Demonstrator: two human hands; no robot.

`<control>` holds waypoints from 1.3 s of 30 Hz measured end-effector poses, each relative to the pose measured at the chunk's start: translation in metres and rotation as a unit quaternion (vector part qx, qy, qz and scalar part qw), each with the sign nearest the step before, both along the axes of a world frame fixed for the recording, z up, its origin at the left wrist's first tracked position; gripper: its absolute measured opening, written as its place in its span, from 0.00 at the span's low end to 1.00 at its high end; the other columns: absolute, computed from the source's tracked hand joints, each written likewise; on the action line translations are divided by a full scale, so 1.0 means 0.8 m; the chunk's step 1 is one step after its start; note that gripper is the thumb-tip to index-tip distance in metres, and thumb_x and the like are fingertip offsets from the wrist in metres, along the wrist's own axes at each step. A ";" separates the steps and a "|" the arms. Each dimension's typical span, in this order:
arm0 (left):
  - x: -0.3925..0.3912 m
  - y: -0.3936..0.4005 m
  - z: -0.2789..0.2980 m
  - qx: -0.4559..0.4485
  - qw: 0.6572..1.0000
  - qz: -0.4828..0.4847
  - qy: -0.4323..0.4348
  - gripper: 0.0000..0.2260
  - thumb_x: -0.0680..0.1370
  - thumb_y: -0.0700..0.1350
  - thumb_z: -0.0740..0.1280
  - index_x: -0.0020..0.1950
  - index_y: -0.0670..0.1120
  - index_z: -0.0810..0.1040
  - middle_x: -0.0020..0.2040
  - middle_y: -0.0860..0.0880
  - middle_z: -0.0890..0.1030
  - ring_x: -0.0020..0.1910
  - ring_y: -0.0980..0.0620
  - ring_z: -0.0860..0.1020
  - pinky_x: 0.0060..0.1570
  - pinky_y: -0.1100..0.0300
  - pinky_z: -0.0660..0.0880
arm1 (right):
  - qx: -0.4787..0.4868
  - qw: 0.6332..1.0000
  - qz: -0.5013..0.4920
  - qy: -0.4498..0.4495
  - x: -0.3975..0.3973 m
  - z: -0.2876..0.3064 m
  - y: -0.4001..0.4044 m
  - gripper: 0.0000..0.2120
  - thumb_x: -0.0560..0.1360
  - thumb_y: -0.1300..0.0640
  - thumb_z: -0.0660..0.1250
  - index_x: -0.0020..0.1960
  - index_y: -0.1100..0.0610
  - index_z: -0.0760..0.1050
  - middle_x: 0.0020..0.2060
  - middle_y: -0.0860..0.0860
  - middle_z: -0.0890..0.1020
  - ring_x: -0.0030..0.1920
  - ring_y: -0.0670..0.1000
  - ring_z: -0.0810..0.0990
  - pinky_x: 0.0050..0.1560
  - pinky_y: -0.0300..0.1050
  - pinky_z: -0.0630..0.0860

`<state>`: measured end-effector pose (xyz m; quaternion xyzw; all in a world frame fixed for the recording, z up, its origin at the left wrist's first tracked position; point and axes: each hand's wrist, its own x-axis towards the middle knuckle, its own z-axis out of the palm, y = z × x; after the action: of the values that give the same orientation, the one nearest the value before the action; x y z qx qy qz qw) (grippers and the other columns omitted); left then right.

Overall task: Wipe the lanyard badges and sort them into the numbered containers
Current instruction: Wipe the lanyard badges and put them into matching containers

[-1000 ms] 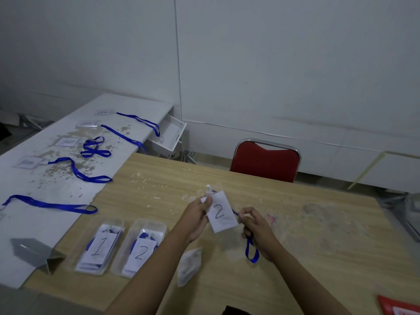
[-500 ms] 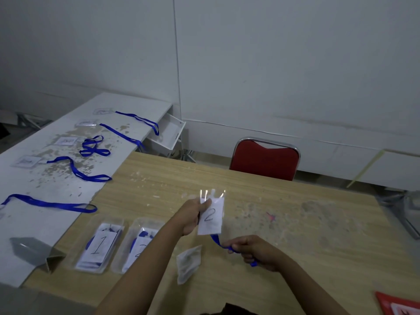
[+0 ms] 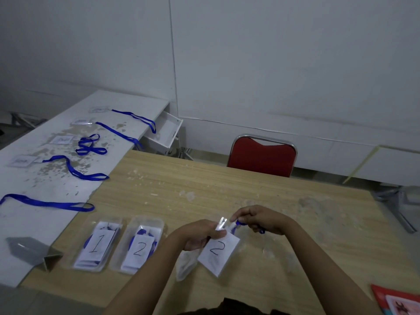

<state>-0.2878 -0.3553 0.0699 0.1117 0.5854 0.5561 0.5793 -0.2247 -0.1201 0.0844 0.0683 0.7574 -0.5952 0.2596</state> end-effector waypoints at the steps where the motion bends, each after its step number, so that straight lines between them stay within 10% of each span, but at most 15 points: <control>1: 0.001 0.001 0.001 -0.010 1.000 0.001 0.025 0.04 0.80 0.40 0.65 0.49 0.40 0.78 0.45 0.45 0.82 0.43 0.50 0.81 0.46 0.58 0.78 | -0.011 1.000 -0.007 0.003 -0.001 -0.001 0.000 0.10 0.82 0.60 0.61 0.58 0.58 0.80 0.29 0.52 0.65 0.28 0.47 0.59 0.30 0.39 0.60; 7: -0.001 0.008 -0.001 0.037 0.986 0.132 0.095 0.10 0.81 0.41 0.63 0.56 0.37 0.79 0.50 0.42 0.82 0.48 0.47 0.81 0.49 0.56 0.78 | -0.071 0.978 -0.194 0.038 -0.004 -0.017 -0.015 0.08 0.79 0.59 0.66 0.53 0.62 0.80 0.39 0.55 0.78 0.29 0.45 0.66 0.31 0.38 0.67; 14: -0.006 0.014 -0.004 0.112 0.944 0.309 0.024 0.13 0.82 0.40 0.60 0.63 0.35 0.75 0.56 0.37 0.80 0.51 0.42 0.80 0.51 0.50 0.79 | -0.442 0.821 -0.359 -0.027 0.010 -0.047 -0.072 0.14 0.80 0.60 0.62 0.63 0.63 0.77 0.52 0.58 0.81 0.43 0.50 0.82 0.45 0.43 0.82; 21: -0.010 0.006 -0.012 0.091 0.907 0.408 0.054 0.13 0.82 0.41 0.60 0.63 0.38 0.76 0.56 0.39 0.81 0.52 0.41 0.80 0.52 0.47 0.78 | -0.512 0.729 -0.437 -0.126 0.020 -0.063 -0.132 0.08 0.80 0.68 0.59 0.55 0.69 0.75 0.44 0.62 0.84 0.41 0.55 0.85 0.38 0.43 0.83; 27: -0.014 -0.008 -0.016 0.115 0.893 0.433 -0.023 0.10 0.82 0.41 0.61 0.59 0.39 0.77 0.52 0.41 0.83 0.48 0.44 0.81 0.48 0.49 0.80 | -0.478 0.802 -0.317 -0.168 0.029 -0.056 -0.129 0.11 0.72 0.70 0.64 0.54 0.68 0.75 0.39 0.58 0.79 0.35 0.50 0.81 0.38 0.39 0.81; 35: 0.006 -0.024 -0.026 0.017 0.941 0.334 0.062 0.10 0.81 0.40 0.63 0.58 0.36 0.77 0.49 0.39 0.82 0.45 0.44 0.81 0.50 0.49 0.78 | -0.270 0.919 -0.280 -0.060 0.015 -0.034 -0.112 0.15 0.80 0.70 0.57 0.66 0.69 0.72 0.58 0.64 0.81 0.59 0.58 0.81 0.60 0.48 0.79; 39: 0.024 -0.037 -0.038 -0.008 0.930 0.358 0.083 0.12 0.81 0.40 0.63 0.60 0.35 0.76 0.55 0.34 0.81 0.50 0.41 0.80 0.54 0.44 0.77 | -0.260 0.930 -0.254 -0.058 0.012 -0.029 -0.136 0.13 0.80 0.65 0.60 0.62 0.68 0.77 0.56 0.62 0.83 0.55 0.57 0.83 0.52 0.45 0.81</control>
<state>-0.2686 -0.3849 0.0393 -0.0637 0.6370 0.7106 0.2920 -0.2148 -0.2286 0.0609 0.2231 0.5171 -0.8123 0.1519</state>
